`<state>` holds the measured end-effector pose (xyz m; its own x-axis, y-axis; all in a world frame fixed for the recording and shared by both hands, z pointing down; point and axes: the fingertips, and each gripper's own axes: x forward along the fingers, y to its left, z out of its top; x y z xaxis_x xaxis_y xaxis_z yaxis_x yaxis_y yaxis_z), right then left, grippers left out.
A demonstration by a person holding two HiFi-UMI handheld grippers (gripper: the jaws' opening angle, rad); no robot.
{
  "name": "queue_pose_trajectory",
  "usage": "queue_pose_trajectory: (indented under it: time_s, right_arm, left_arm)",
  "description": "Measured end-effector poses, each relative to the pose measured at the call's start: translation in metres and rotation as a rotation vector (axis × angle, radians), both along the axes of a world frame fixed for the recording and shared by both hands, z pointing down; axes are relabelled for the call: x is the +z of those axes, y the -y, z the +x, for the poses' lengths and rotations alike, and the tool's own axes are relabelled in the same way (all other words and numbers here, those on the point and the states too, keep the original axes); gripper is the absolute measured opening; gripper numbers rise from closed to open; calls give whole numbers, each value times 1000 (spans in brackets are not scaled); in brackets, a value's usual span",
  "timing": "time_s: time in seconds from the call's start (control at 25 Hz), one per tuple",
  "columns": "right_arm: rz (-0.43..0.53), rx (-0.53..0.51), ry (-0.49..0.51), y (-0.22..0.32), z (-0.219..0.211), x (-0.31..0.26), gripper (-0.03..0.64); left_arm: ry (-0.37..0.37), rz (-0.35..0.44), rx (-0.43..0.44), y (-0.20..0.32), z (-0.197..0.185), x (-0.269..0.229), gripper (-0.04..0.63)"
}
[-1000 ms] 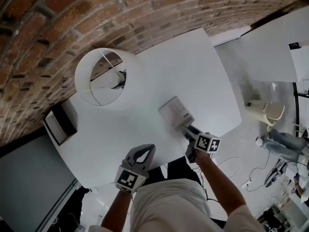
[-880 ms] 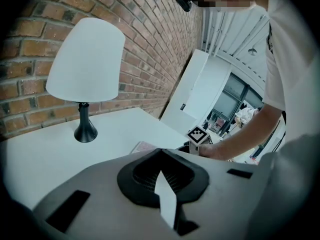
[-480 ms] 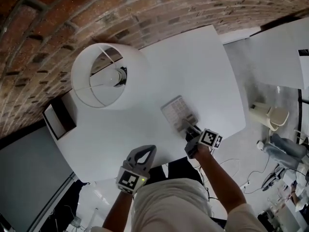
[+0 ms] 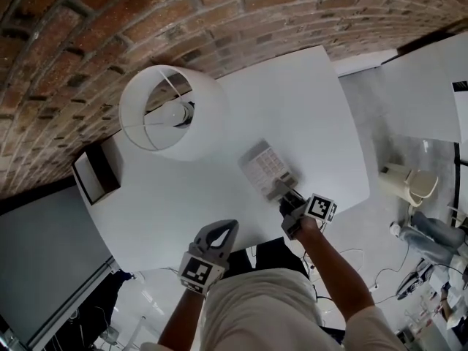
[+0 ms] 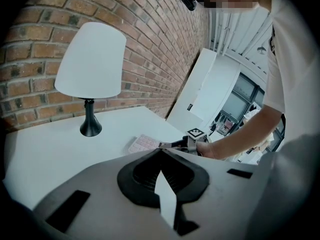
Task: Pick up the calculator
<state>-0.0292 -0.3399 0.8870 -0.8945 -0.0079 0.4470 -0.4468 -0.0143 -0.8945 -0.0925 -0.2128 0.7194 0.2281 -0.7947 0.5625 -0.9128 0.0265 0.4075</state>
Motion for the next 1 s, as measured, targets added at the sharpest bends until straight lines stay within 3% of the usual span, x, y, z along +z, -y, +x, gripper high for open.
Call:
queue_pose_trajectory:
  time_s: [0.56,1.0]
  right_arm:
    - [181,-208,71,0,5,-130,109]
    - [283,-254,91,-63,25,-199,109]
  left_arm:
    - [60,81,-122,-22,12,-49,14]
    - [69,166,-204,-85,10,-87,14]
